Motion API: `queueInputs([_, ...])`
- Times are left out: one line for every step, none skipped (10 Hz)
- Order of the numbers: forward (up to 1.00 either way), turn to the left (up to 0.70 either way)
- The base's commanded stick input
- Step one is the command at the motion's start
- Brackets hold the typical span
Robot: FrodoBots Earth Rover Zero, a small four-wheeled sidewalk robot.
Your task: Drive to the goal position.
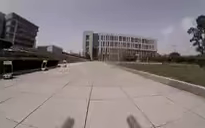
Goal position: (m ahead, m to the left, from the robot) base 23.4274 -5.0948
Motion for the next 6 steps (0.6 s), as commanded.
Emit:
queueInputs([0.70,0.00])
queueInputs([0.70,0.00])
queueInputs([0.70,0.00])
queueInputs([0.70,0.00])
queueInputs([0.70,0.00])
queueInputs([0.70,0.00])
